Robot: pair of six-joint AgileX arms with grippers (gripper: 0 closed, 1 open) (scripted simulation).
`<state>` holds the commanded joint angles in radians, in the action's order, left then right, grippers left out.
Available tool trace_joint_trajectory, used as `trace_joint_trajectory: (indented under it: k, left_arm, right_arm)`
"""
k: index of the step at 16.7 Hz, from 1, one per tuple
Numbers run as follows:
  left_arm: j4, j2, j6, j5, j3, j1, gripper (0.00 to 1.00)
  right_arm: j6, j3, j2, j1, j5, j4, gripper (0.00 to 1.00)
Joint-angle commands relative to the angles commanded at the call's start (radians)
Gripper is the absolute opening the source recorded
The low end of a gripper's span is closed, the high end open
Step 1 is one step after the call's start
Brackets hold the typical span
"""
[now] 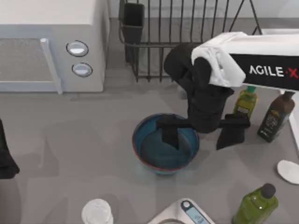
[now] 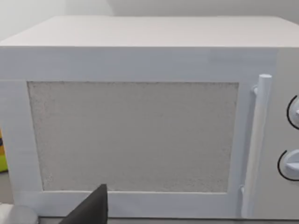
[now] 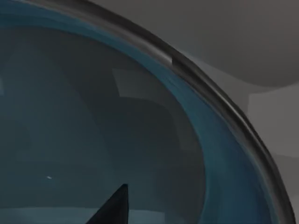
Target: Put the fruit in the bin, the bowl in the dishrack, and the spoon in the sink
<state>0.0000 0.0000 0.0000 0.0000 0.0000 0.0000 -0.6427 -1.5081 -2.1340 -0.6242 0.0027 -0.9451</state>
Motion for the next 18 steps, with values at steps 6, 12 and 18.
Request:
trace_joint_trajectory:
  k: [6,12,18]
  left_arm:
    - [0.000,0.000,0.000,0.000,0.000,0.000,1.00]
    - [0.000,0.000,0.000,0.000,0.000,0.000,1.00]
    - [0.000,0.000,0.000,0.000,0.000,0.000,1.00]
  right_arm:
    - [0.000,0.000,0.000,0.000,0.000,0.000,0.25]
    - [0.000,0.000,0.000,0.000,0.000,0.000,0.00]
    - [0.000,-0.001,0.002,0.001,0.000,-0.001,0.00]
